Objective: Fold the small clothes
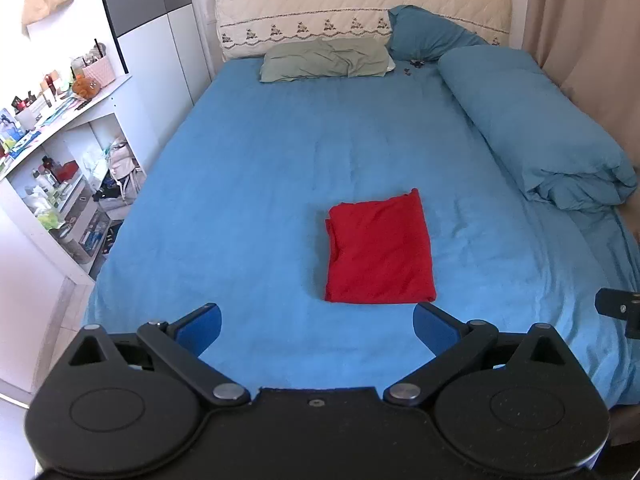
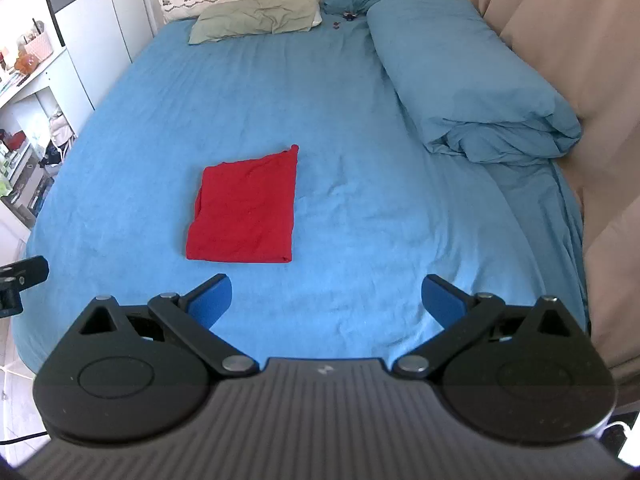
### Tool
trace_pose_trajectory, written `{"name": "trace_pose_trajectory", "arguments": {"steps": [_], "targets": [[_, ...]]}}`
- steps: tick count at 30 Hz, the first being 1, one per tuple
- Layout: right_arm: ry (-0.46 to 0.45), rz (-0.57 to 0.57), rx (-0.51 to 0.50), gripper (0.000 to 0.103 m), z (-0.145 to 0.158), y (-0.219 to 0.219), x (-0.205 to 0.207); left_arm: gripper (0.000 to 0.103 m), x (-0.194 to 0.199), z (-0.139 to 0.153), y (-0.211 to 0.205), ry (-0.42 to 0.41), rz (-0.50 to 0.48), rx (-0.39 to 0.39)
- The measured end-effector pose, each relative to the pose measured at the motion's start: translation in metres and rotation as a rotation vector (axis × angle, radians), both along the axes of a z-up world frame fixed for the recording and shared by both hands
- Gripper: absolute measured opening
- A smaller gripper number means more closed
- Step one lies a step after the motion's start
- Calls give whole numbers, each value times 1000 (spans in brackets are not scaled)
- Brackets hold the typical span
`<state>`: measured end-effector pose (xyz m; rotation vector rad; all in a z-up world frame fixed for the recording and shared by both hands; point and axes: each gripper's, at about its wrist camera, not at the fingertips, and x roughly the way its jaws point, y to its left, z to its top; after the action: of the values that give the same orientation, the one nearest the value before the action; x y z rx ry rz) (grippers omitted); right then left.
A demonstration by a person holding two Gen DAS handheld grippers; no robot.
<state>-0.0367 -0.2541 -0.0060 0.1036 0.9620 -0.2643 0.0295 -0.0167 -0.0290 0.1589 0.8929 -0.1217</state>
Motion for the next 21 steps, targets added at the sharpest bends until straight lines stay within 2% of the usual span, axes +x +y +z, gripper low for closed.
{"name": "trace_pose_trajectory", "arguments": {"steps": [21], "targets": [[-5, 9, -8, 103, 7, 9, 8, 103, 4, 3, 5, -31, 17, 20]]}}
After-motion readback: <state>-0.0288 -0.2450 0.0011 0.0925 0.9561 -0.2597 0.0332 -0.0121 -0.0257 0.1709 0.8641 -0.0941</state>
